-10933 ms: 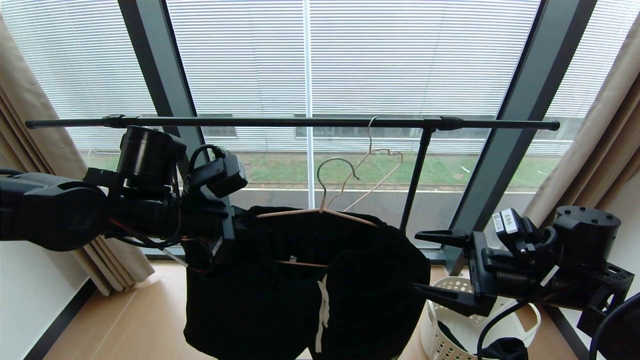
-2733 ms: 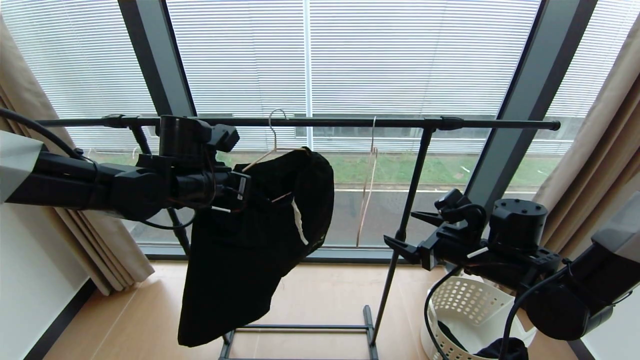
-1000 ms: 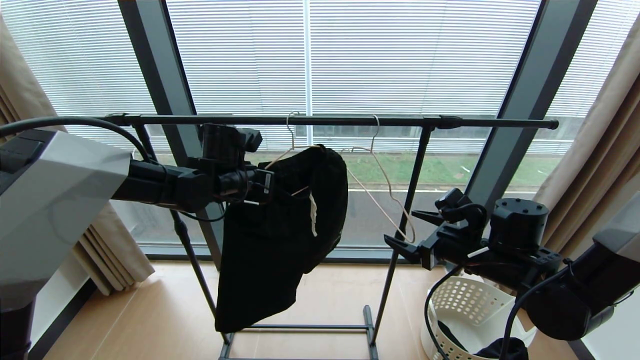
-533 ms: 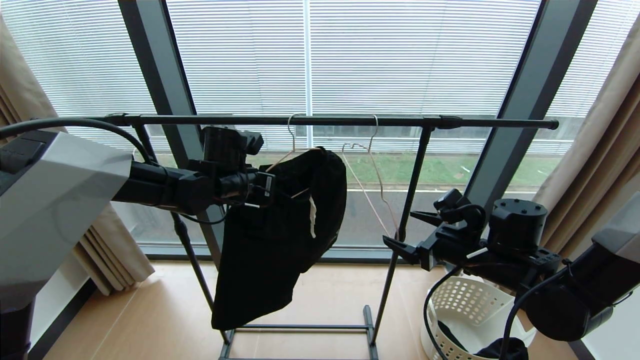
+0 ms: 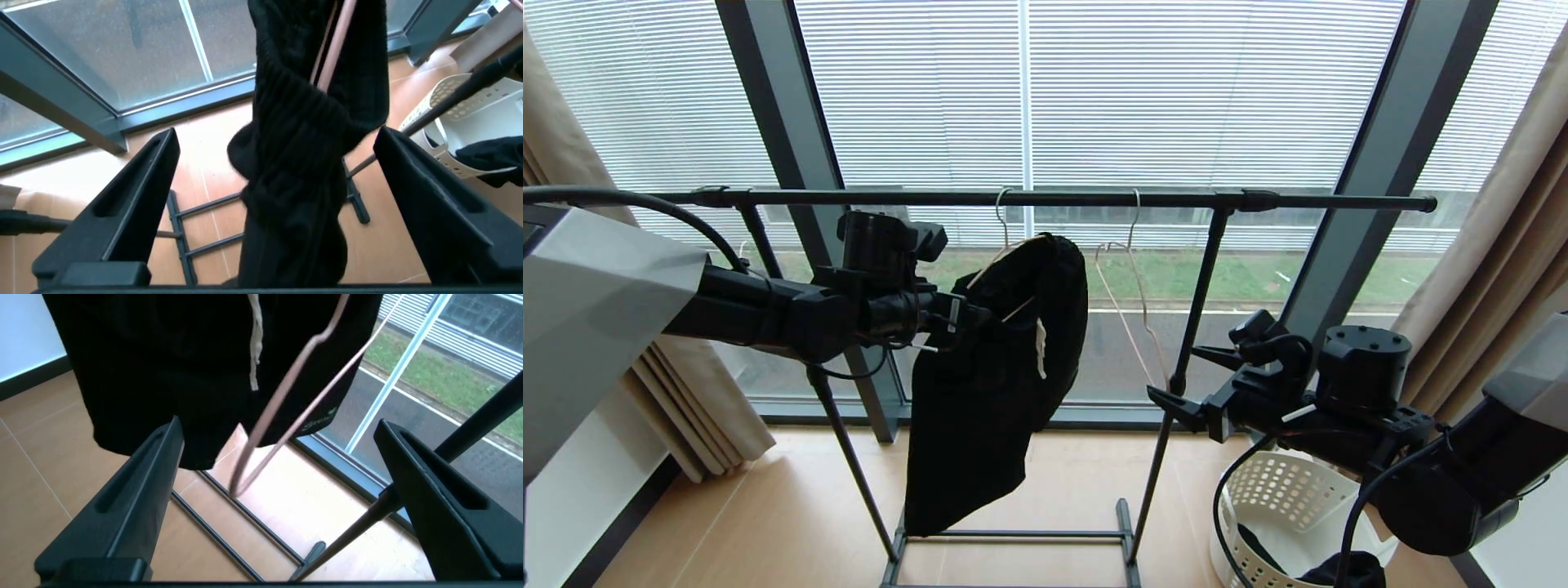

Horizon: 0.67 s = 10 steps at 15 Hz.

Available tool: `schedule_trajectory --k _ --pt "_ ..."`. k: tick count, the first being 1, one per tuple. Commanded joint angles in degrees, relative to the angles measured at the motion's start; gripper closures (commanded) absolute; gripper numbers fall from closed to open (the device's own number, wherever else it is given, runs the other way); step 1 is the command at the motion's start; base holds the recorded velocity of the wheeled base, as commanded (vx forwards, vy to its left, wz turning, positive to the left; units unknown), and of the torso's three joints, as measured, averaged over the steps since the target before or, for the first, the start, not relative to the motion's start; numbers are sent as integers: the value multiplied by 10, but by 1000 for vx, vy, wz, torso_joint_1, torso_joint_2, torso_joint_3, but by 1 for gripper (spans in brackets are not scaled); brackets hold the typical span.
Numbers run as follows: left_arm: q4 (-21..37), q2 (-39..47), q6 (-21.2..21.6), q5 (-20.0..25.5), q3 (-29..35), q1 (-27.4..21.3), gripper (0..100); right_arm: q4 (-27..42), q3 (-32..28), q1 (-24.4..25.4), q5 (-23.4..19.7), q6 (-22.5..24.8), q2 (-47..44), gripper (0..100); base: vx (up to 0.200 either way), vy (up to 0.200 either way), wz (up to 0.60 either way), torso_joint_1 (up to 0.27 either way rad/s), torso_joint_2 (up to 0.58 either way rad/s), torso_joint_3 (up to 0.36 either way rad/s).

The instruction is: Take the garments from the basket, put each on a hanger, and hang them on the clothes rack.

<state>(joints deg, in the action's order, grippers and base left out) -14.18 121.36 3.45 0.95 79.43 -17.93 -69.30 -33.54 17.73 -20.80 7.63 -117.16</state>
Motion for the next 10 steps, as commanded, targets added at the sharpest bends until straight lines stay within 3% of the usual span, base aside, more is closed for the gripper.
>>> schedule_trajectory --k 1,4,6,10 --pt "0 -28 1 0 -19 -1 0 0 0 1 0 0 -5 0 0 0 0 0 0 0" --pt "1 -97 2 1 -101 -1 0 -1 2 1 8 1 8 0 0 0 0 0 0 0" --pt "-3 -150 2 1 -176 0 0 -1 17 1 52 19 64 0 0 0 0 0 0 0" --pt "-69 -287 2 4 -368 14 0 34 109 1 74 70 228 0 0 0 0 0 0 0"
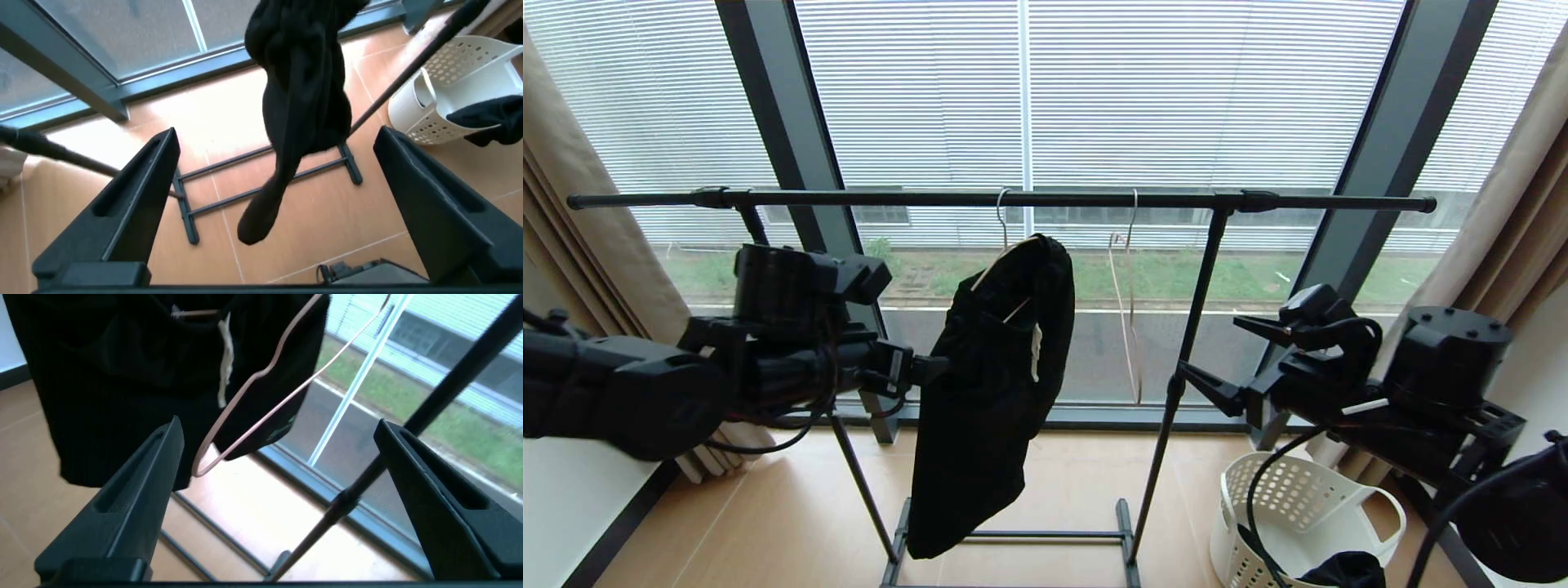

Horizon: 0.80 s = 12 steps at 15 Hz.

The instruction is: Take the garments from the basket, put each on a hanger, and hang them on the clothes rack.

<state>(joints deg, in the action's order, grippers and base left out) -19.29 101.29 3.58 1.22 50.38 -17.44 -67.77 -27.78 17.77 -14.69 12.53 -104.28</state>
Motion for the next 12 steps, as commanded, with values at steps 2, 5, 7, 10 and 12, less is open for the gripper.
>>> schedule_trajectory --k 2,5,7,10,12 --pt "-32 -150 -1 1 -148 11 0 33 112 9 60 21 160 0 0 0 0 0 0 0" --pt "-33 -232 -1 0 -234 11 0 33 234 31 119 21 252 0 0 0 0 0 0 0" --pt "-32 -288 -1 -3 -276 11 0 103 278 82 180 21 367 0 0 0 0 0 0 0" --pt "-32 -363 -3 -17 -346 11 0 430 259 101 241 21 634 0 0 0 0 0 0 0" --pt "-33 -377 -19 -19 -376 11 0 510 260 92 281 21 716 0 0 0 0 0 0 0"
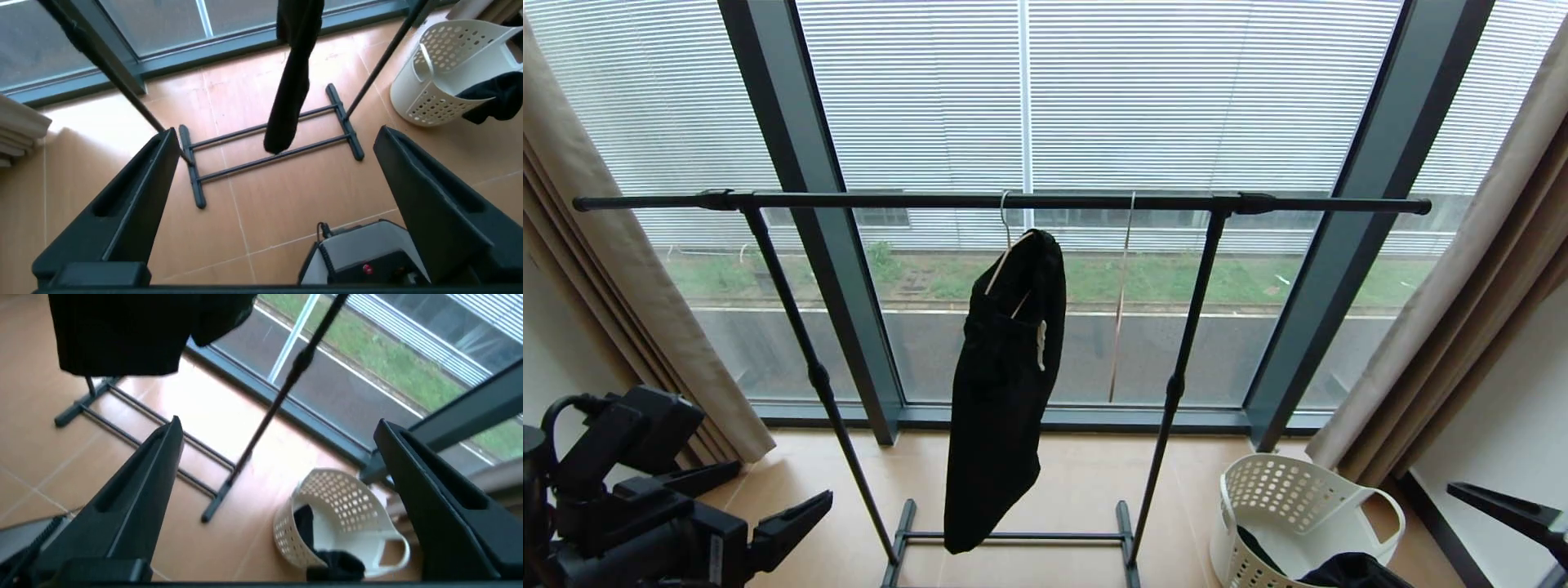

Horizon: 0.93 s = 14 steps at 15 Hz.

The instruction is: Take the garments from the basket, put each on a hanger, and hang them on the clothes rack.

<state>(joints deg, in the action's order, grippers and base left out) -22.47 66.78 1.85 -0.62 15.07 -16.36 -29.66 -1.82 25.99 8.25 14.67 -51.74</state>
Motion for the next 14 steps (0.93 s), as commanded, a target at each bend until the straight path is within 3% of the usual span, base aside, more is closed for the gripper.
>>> schedule_trajectory --k 1,3,5,7,10,11,14 --pt "-1 -40 -15 -1 -35 0 0 179 10 -3 83 0 255 0 0 0 0 0 0 0" --pt "-1 -46 -24 -2 -46 1 0 259 18 -45 99 0 355 0 0 0 0 0 0 0" --pt "-1 -64 -25 -15 -63 2 0 262 18 -131 100 -6 389 0 0 0 0 0 0 0" --pt "-1 -82 -26 -68 -79 1 0 262 18 -221 93 -3 442 0 0 0 0 0 0 0" --pt "0 -112 -29 -85 -114 1 0 262 18 -249 80 -4 507 0 0 0 0 0 0 0" --pt "0 -141 -37 -84 -147 1 0 261 18 -258 1 -4 516 0 0 0 0 0 0 0" --pt "38 -196 -67 -77 -151 -1 0 259 18 -254 -3 -5 495 0 0 0 0 0 0 0"
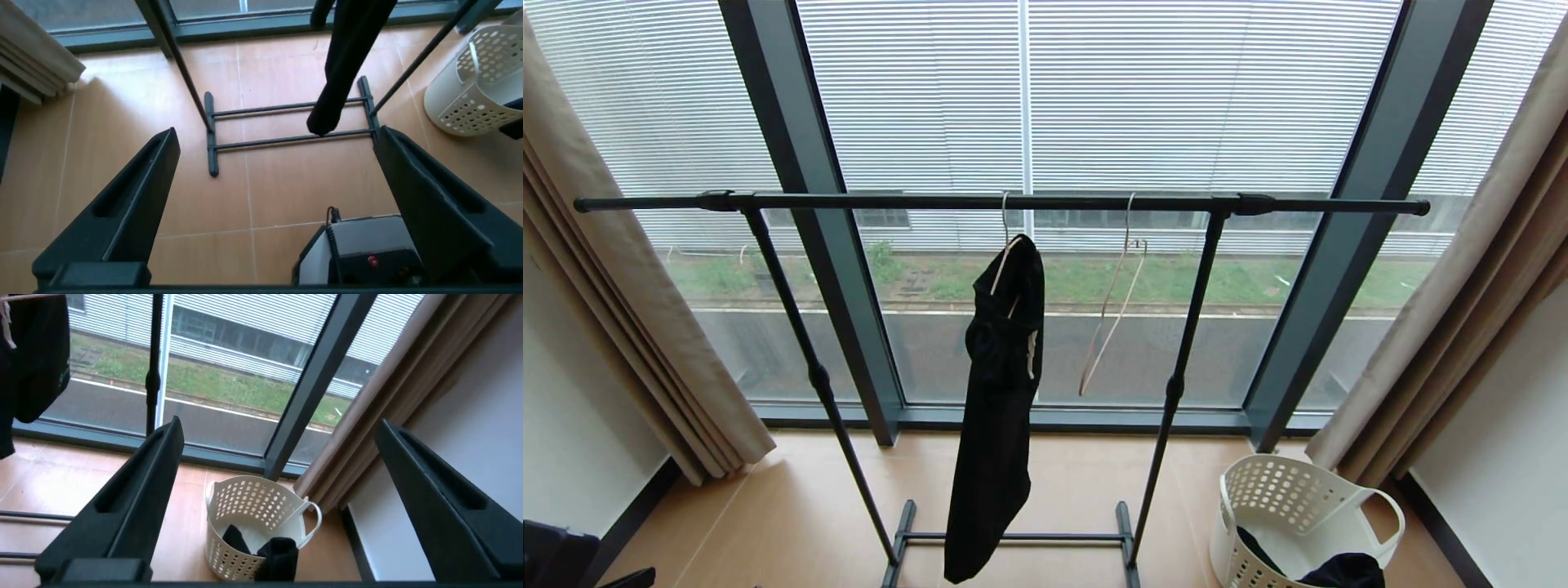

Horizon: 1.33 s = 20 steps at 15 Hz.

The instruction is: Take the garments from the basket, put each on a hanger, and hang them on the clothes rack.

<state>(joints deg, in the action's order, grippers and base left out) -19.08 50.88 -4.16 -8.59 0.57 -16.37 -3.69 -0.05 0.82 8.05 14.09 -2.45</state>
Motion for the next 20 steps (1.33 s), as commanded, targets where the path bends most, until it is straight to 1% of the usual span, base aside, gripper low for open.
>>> schedule_trajectory --k 1,3,4,6,8,9,10,11,12,13,14,15,16,17,18,20 --pt "51 -78 -10 2 -6 -2 0 -1 0 -3 0 0 12 0 0 0 0 0 0 0" --pt "129 -153 -11 3 -6 -21 0 -1 0 -4 0 1 18 0 0 0 0 0 0 0" --pt "158 -186 -14 4 -6 -23 0 -1 0 -5 0 1 18 0 0 0 0 0 0 0" --pt "161 -217 -10 4 -6 -19 0 -1 0 -5 0 1 18 0 0 0 0 0 0 0" --pt "161 -223 -9 9 -6 -34 0 -1 0 -5 0 1 18 0 0 0 0 0 0 0" --pt "161 -243 -7 17 -6 -67 0 -1 0 -6 0 1 20 0 0 0 0 0 0 0" --pt "161 -251 18 14 -6 -86 0 0 0 -6 0 1 21 0 0 0 0 0 0 0" --pt "162 -258 51 12 -6 -80 0 0 0 -6 1 0 21 0 0 0 0 0 0 0" --pt "161 -278 68 12 -6 -37 0 0 0 -6 2 -1 21 0 0 0 0 0 0 0" --pt "161 -294 74 12 -6 10 0 0 0 -6 2 -2 21 0 0 0 0 0 0 0" --pt "161 -294 74 12 -6 10 0 0 0 -6 2 -2 21 0 0 0 0 0 0 0" --pt "161 -370 78 24 -6 116 0 0 0 -6 2 -3 21 0 0 0 0 0 0 0" --pt "161 -416 78 33 -6 120 0 0 0 -6 2 -4 21 0 0 0 0 0 0 0" --pt "161 -444 78 34 -6 120 0 0 0 -6 1 -5 21 0 0 0 0 0 0 0" --pt "161 -465 75 29 -6 133 0 0 0 -6 2 -9 21 0 0 0 0 0 0 0" --pt "161 -493 78 29 -6 177 0 1 0 -6 14 -28 21 0 0 0 0 0 0 0"
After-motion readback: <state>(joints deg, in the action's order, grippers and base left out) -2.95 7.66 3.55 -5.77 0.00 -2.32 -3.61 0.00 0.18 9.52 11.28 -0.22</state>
